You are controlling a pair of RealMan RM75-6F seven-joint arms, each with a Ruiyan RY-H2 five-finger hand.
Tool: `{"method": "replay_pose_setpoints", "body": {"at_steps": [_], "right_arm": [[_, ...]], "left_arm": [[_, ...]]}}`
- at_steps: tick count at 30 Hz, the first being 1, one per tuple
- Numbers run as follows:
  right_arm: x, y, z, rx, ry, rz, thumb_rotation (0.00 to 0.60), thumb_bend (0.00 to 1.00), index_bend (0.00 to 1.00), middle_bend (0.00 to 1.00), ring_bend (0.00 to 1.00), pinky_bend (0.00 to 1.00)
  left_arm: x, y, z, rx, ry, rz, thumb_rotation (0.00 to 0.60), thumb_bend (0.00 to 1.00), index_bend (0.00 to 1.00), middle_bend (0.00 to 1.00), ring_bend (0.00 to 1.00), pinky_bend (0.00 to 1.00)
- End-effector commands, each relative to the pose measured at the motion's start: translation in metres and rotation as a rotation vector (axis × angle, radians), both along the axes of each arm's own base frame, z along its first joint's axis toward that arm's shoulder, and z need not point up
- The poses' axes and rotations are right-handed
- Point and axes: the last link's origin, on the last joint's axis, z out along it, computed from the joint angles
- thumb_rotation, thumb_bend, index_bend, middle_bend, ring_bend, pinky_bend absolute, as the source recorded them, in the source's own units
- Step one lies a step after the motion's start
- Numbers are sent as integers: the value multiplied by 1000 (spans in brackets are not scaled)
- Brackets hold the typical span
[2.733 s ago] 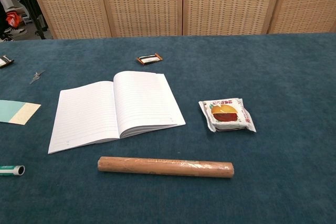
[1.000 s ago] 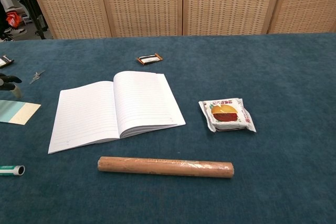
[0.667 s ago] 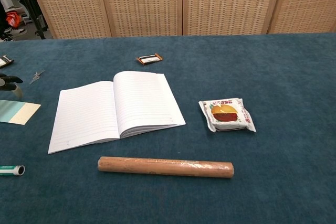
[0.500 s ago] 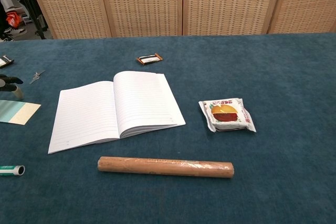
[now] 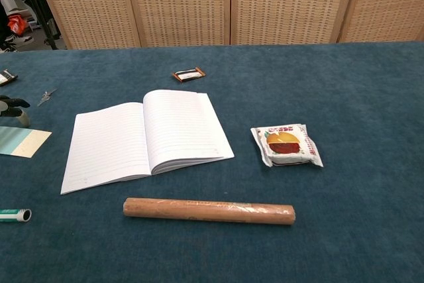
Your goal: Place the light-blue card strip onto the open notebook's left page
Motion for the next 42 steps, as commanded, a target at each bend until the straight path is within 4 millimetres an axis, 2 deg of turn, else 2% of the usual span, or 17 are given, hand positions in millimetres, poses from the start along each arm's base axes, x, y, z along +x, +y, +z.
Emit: {"method": "replay_pose_setpoints", "body": {"at_steps": [1,16,29,42], "right_arm": [[0,0,0,0,0,1,600,156,0,0,0,0],[0,0,1,-3,-3,2,600,156,0,0,0,0],[1,1,1,-3,-4,3,600,156,0,0,0,0],[1,1,2,-4,-6,5,600,156,0,0,0,0]], "left_arm": [[0,0,0,0,0,-2,600,249,244,0,0,0],[-1,-3,-2,-1,-2,5,600,259,296,0,0,0],[-2,-3,-3,1,-3,8,600,313,312,0,0,0],[0,-4,-2,6,-3,-2,600,324,314,0,0,0]]}}
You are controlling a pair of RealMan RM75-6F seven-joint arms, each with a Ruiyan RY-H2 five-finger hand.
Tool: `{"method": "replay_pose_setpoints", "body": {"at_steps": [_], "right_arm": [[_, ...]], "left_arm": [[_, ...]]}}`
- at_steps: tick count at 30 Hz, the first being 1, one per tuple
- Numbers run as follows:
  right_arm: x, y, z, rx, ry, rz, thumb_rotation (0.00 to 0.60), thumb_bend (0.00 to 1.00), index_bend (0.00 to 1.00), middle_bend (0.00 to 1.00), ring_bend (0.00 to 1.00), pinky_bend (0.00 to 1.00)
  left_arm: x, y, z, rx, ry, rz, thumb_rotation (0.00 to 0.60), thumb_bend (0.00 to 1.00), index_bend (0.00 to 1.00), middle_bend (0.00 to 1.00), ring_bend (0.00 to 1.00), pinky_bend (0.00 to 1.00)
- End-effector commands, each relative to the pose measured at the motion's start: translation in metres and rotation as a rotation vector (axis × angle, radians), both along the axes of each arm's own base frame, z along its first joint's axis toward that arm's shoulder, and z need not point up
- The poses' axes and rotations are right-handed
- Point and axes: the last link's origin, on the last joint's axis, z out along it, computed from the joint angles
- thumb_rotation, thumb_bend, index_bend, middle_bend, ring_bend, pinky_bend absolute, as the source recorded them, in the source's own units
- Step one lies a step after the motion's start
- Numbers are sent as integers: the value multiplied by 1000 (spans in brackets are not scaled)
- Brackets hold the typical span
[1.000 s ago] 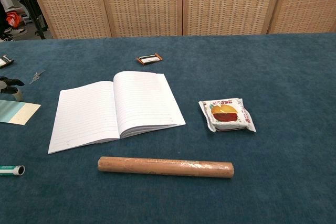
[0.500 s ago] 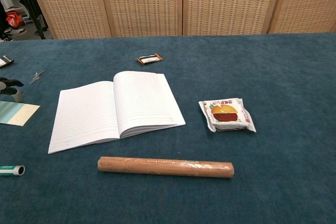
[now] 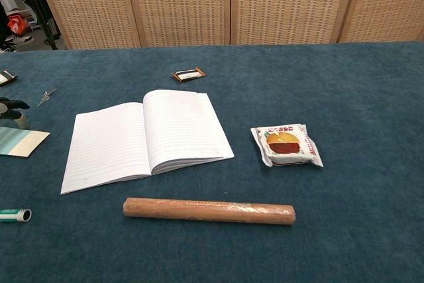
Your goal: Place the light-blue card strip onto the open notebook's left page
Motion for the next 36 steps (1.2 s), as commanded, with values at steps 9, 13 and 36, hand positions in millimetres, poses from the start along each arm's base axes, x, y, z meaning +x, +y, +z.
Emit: {"method": "replay_pose_setpoints", "body": {"at_steps": [9,13,36], "right_arm": [[0,0,1,-2,-4,1,600,156,0,0,0,0],[0,1,2,-5,-8,2,600,156,0,0,0,0],[-4,2,15,-34,-49,0,600,156,0,0,0,0]], "left_arm": [[16,2,18,34,1,-55,600,324,314,0,0,0],[24,2,23,37,4,-79,600,323,314,0,0,0],[126,-10,4,-35,67,-521,600,316,314,0,0,0]]}}
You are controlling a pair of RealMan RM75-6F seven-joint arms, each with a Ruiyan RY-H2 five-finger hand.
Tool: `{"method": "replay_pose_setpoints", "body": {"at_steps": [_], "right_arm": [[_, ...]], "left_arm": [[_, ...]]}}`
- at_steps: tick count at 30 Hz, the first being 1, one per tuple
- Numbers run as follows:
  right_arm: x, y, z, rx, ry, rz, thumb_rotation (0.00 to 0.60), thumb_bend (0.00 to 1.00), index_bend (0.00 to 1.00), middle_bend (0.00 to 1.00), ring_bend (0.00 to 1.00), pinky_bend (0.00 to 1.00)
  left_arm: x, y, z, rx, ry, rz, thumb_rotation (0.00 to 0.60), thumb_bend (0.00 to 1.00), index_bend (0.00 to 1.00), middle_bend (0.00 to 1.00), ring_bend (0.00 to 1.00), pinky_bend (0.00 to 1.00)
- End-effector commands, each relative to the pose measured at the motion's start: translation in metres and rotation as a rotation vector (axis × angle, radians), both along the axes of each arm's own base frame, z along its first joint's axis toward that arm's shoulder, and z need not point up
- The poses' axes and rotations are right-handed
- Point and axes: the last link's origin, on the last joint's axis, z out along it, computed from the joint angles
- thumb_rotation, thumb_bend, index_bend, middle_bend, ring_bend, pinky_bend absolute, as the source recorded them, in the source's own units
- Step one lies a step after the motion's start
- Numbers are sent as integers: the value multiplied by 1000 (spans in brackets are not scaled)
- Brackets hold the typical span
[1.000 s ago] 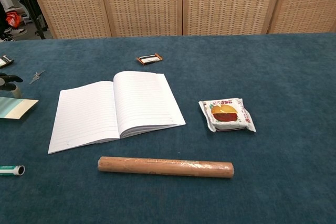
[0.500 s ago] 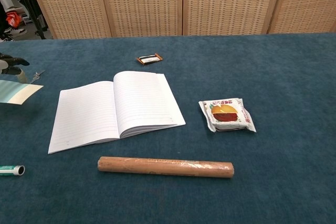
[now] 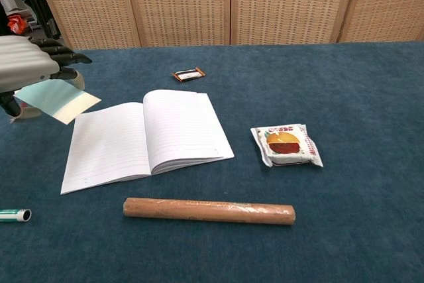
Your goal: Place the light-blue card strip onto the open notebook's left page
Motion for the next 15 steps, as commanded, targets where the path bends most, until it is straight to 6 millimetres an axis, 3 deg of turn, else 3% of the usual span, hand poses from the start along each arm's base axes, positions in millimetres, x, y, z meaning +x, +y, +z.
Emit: {"method": "replay_pose_setpoints", "body": {"at_steps": [1,7,15], "right_arm": [[0,0,1,-1,-2,0,600,156,0,0,0,0],[-2,0,4,-11,-14,-5,600,156,0,0,0,0],[-3,-1,6,-18,-18,-9,600,156,0,0,0,0]], "left_arm": [[11,-1,-5,-7,19,-65,600,315,314,0,0,0],[19,-7,-22,-75,56,-128,600,312,314,0,0,0],[12,-9,-42,-161,108,-204,600,308,314,0,0,0]]}}
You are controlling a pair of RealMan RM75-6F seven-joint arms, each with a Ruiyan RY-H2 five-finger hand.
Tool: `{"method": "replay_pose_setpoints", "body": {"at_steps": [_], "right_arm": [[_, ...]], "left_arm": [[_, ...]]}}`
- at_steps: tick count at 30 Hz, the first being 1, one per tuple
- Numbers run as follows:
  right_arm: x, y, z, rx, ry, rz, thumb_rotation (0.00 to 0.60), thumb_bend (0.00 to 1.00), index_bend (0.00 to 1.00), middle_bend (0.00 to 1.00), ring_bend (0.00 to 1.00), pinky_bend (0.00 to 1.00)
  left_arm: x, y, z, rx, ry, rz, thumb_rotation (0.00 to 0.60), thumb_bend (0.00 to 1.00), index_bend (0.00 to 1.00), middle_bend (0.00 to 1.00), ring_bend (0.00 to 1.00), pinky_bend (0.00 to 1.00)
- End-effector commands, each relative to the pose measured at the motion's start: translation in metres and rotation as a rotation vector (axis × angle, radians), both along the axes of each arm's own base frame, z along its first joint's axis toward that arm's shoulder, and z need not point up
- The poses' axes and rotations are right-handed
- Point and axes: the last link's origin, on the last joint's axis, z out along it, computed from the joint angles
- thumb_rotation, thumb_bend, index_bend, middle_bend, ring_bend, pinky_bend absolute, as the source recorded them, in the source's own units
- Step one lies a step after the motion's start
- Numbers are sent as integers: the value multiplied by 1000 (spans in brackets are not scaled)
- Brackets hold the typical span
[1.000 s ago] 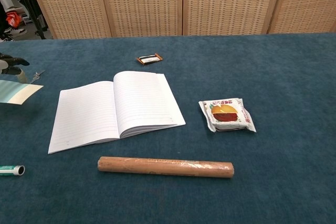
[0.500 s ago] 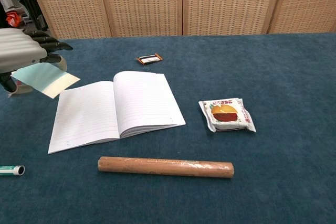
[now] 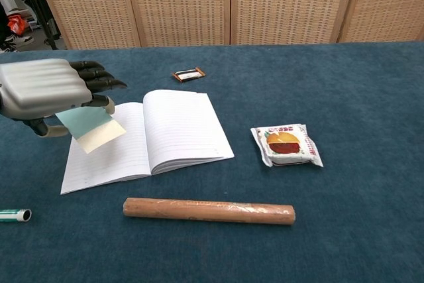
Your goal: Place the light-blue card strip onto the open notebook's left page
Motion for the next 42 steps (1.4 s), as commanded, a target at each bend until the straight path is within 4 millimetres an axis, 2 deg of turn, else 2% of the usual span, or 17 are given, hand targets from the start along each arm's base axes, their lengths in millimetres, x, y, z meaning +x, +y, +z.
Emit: {"method": "replay_pose_setpoints", "body": {"at_steps": [1,22,35,42], "right_arm": [[0,0,0,0,0,-1,600,156,0,0,0,0],[-3,-5,-3,4,14,-25,600,156,0,0,0,0],[-5,-8,-6,3,24,-42,600,156,0,0,0,0],[-7,-10,-7,3,33,-54,600,156,0,0,0,0]], "left_arm": [[-3,0,-9,-28,12,-32,600,307,314,0,0,0],[4,15,-23,-78,-2,-182,600,296,314,0,0,0],[-1,21,-27,-119,22,-271,600,293,314,0,0,0],[-3,22,-36,-156,18,-312,600,286,314,0,0,0]]}}
